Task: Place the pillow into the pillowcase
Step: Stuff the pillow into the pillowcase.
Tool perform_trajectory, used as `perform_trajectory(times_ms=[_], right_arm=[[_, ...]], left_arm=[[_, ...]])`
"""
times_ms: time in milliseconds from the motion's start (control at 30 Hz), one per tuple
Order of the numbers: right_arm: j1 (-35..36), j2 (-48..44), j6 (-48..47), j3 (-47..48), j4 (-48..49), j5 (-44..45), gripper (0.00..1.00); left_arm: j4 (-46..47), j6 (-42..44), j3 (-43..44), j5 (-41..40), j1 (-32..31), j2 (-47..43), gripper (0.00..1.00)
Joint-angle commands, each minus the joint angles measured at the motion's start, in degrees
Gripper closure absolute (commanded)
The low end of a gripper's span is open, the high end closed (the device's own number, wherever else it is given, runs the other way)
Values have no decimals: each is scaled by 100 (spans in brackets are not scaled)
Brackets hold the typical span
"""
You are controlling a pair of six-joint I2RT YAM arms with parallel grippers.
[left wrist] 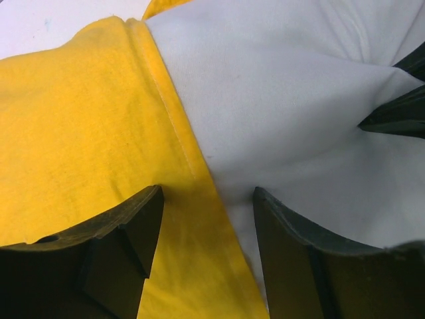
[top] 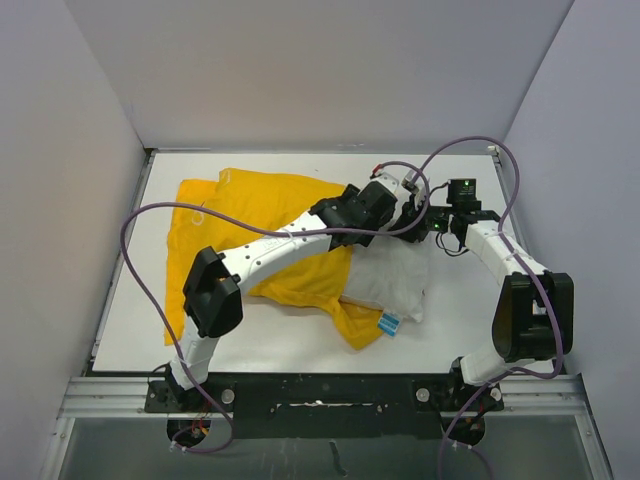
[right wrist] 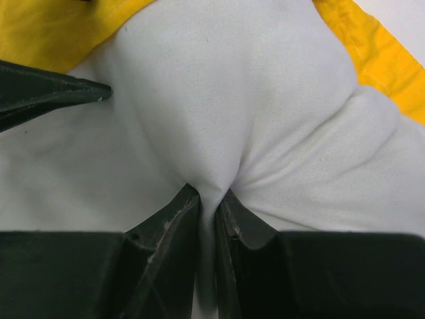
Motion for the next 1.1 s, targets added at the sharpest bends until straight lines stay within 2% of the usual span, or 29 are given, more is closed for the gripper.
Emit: perform_trajectory(times_ms=[0,233,400,600,667,733,800,867,967,1000,1067], right_arm=[[7,-134,54,-11,123,-151,85],[12,-117,36,-12,123,-178,85],[7,-145,-8,-18,104,-549,81],[7,-316,-56,-116,226,-1168,74],[34,-326,50,-165,340,-1289,73],[109,-258,296,-222,521,-1399,79],[218,-136,758,-266,835,-1564,89],[303,-124,1757,-457,1667,-1790,95],[362,-410,3764,-1131,4026,-1768,99],[390,-491,4144,-1318,4520,-1698,99],[462,-562,4094,-1537,4615,-1530,100]], left_arm=[[-8,-53,276,-541,-46,331,49],[-110,154,260,-1102,-54,197,80],[309,582,-20,-389,-195,-319,100],[1255,734,-710,809,-213,-1066,100],[1739,669,-996,1598,-181,-1390,100],[2488,457,-1398,2564,-41,-1771,100],[3158,86,-1705,3336,171,-2059,100],[3784,-471,-1945,4392,518,-2229,100],[4854,-1443,-2207,5601,866,-2247,100],[5166,-1691,-2279,5868,896,-2216,100],[5775,-2105,-2526,6190,878,-2144,100]])
